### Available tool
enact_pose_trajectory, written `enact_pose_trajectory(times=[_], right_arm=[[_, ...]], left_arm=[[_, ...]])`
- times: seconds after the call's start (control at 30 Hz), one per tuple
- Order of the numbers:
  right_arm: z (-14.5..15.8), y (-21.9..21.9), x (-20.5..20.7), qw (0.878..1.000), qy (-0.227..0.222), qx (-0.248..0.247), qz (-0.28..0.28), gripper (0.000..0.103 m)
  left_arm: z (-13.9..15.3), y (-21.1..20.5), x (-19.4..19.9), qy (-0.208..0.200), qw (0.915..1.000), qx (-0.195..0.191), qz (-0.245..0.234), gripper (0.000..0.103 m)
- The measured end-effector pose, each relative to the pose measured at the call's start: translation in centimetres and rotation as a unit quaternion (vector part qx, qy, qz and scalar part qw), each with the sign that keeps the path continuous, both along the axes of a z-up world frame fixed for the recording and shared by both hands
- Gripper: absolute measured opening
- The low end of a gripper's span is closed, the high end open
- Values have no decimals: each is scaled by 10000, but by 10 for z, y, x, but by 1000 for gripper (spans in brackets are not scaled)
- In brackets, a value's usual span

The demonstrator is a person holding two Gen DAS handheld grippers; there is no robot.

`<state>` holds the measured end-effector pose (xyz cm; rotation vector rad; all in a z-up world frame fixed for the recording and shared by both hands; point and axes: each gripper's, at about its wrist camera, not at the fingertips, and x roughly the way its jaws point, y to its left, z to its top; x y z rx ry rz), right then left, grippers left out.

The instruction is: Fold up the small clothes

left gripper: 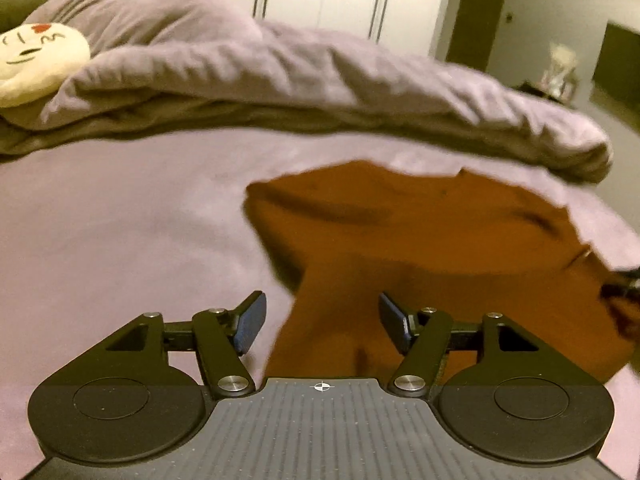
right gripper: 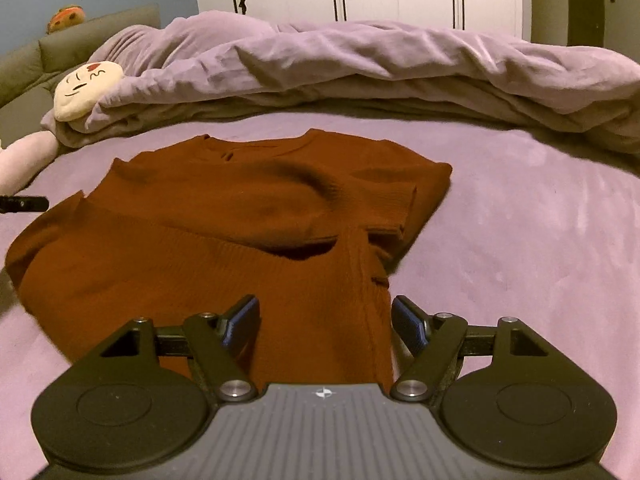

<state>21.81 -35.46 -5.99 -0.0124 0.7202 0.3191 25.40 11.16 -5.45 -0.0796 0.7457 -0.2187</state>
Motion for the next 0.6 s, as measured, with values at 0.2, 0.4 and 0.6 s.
enact_pose_trajectory(times=[0.2,0.4,0.6], right_arm=[[2,9,10,9997,-104,-220,10,14],[1,13,7,9993,-173,-321,104,8],[-6,15,13,9993,-14,-381,16,9]], left_arm=[[-16,-13,13,372,9990,134,-205,56],[-17,-21,16,372,9989,226,-201,25],[-8,-12,13,322,9995,-65,14,11]])
